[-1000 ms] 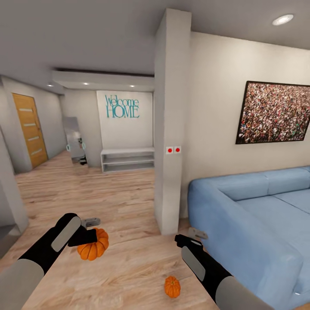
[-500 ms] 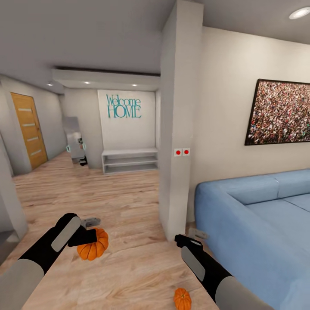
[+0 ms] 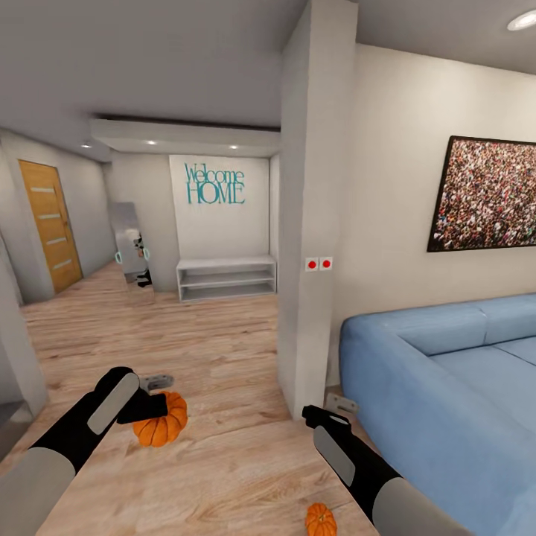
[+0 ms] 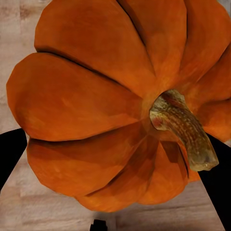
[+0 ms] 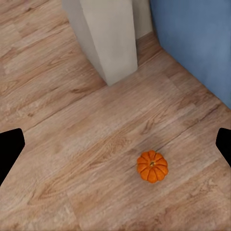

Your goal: Place each of the two pumpkins and all three candles from the living room inside a cabinet in the living room (use any cabinet), then make sure every cabinet is closed, and position the cauldron so it is next to a table in the living room.

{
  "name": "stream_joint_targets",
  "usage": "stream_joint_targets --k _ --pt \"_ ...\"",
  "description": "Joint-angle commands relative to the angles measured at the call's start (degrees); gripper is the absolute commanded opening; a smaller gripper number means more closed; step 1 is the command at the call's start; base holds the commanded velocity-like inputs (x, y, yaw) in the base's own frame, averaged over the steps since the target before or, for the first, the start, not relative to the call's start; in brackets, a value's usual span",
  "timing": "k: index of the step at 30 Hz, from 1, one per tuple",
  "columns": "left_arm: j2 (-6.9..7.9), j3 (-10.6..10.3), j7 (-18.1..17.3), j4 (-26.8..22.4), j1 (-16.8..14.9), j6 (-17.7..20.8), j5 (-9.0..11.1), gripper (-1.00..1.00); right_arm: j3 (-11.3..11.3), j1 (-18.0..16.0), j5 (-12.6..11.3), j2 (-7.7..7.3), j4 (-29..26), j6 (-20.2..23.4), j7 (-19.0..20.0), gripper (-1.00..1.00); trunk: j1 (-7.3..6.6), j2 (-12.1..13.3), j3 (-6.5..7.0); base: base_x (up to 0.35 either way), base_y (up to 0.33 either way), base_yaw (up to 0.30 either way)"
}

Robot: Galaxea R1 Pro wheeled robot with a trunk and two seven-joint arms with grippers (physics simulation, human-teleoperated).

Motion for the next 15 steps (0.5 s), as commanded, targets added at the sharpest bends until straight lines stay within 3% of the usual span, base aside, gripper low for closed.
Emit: stream_joint_targets --k 1,15 --pt "0.12 -0.21 0.62 -0.42 -0.05 0.07 0.57 -1.00 0.26 -0.06 -0.21 -0.04 -0.09 0.26 -0.42 1.00 0.23 -0.47 -0.27 0.001 0.001 0.000" --pt "0.36 -0.12 0.62 -1.69 0.03 0.07 0.65 -1.00 0.29 -0.06 -0.21 0.03 -0.09 0.26 -0.42 1.00 3.31 -6.08 -2.79 0.000 0.000 0.000"
